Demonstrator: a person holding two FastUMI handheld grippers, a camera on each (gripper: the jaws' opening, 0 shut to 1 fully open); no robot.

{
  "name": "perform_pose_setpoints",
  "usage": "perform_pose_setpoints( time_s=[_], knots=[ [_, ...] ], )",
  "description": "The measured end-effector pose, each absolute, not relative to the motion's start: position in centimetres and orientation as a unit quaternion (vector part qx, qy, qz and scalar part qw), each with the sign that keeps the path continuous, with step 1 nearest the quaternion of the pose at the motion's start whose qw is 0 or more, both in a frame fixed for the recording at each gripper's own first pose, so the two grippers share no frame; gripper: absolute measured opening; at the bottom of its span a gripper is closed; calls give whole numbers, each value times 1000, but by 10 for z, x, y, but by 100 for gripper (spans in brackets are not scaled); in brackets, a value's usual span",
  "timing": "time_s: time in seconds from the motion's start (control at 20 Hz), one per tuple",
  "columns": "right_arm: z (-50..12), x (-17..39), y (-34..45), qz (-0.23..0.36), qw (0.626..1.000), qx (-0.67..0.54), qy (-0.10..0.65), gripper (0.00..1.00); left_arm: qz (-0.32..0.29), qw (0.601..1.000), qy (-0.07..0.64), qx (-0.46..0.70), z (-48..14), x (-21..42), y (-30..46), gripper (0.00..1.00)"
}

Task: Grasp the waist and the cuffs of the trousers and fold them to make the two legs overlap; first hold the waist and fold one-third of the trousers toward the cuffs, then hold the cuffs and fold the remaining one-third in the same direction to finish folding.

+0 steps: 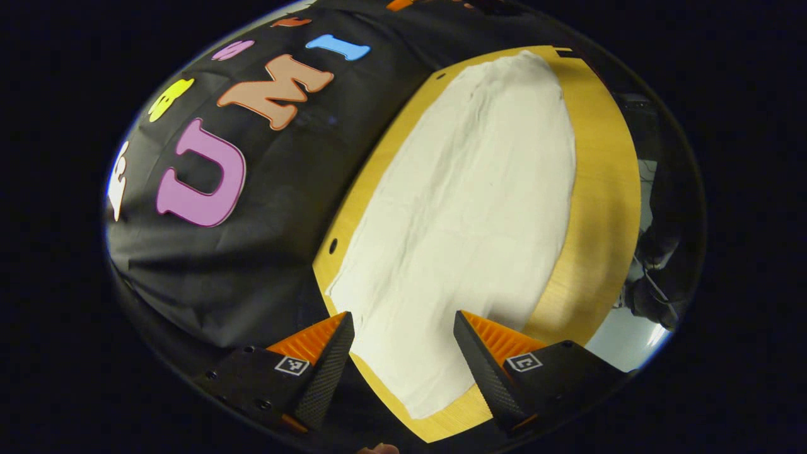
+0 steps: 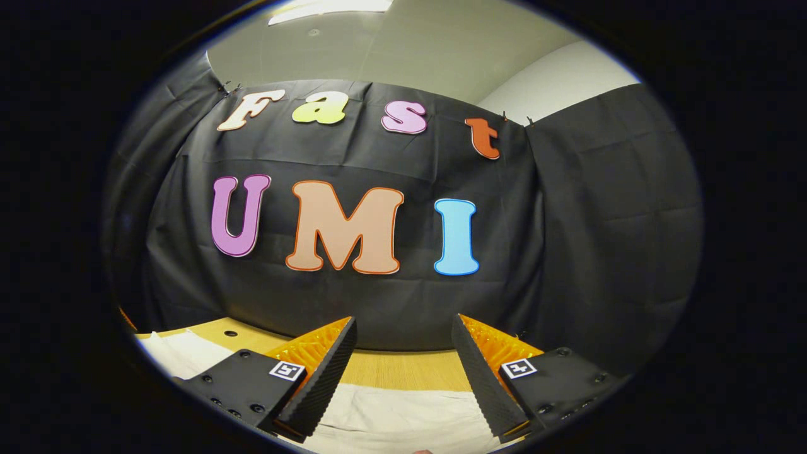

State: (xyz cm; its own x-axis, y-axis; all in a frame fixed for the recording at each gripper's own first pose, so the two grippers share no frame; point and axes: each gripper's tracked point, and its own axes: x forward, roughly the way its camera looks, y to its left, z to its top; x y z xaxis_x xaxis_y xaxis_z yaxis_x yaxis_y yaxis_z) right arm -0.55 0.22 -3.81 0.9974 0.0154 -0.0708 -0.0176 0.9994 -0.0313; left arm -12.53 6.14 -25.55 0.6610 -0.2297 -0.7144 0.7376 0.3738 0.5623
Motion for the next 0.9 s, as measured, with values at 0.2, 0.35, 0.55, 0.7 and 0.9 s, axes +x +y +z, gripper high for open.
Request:
perform_pose_setpoints(
  time_s=[0.2,0.35,0.55,0.7,0.9],
  knots=[
    [-50,-8,-2,6,999,-18,51,97,-344,726,310,509,-279,-150,80,97],
    [-54,-10,-9,1,998,-20,56,97,-366,685,328,538,-298,-160,89,98],
    [-56,-11,-16,-4,998,-28,60,97,-382,649,344,561,-314,-160,102,95],
    [-59,-11,-20,-6,997,-34,65,97,-394,634,350,566,-315,-156,100,92],
    [-66,-13,-26,-9,997,-38,72,97,-399,625,338,579,-318,-137,98,92]
  ],
)
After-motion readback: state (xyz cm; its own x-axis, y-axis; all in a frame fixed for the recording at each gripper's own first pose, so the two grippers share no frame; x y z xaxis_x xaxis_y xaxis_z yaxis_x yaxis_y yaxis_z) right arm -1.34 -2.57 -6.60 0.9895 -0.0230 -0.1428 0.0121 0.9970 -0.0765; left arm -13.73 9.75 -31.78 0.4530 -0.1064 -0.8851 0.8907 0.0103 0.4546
